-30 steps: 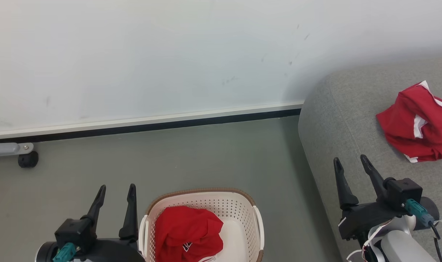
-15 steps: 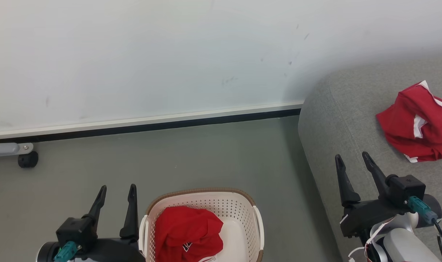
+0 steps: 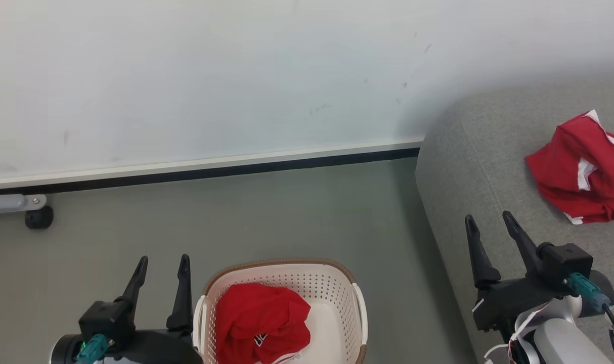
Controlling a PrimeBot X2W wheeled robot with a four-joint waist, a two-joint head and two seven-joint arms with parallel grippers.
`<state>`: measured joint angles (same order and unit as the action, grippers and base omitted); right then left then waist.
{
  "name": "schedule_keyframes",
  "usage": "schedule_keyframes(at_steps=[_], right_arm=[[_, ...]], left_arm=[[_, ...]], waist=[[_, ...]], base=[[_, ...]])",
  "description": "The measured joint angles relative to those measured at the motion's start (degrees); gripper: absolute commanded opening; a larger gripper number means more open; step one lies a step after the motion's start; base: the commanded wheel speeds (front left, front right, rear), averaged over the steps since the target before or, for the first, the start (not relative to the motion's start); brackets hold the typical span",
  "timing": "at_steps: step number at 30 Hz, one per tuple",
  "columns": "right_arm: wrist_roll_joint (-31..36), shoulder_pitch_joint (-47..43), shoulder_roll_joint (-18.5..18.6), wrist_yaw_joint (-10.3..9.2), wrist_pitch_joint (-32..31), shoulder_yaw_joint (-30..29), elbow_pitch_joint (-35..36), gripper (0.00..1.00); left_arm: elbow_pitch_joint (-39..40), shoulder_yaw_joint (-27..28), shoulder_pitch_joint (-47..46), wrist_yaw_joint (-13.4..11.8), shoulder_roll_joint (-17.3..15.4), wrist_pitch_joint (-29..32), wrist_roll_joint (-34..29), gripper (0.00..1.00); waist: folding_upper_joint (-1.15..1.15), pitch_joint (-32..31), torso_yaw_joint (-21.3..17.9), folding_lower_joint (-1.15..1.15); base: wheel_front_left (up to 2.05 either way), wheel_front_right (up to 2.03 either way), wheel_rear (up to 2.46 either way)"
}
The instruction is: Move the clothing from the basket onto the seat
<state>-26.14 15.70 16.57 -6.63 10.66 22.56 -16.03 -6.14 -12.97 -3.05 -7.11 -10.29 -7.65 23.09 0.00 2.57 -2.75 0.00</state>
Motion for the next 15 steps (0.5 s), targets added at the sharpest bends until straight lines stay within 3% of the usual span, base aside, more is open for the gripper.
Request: schedule_keyframes(at_steps=[15], right_arm=[[1.1,0.5,0.2,-0.43,-0.8,-1.3,7.1,1.0]], left_arm=[[1.4,-0.6,-4.4,0.0,1.1,0.9,-2.8,1.0]], waist=[[0.0,6.0,-0.7,0.0]], base=[[0.0,0.0,0.0]])
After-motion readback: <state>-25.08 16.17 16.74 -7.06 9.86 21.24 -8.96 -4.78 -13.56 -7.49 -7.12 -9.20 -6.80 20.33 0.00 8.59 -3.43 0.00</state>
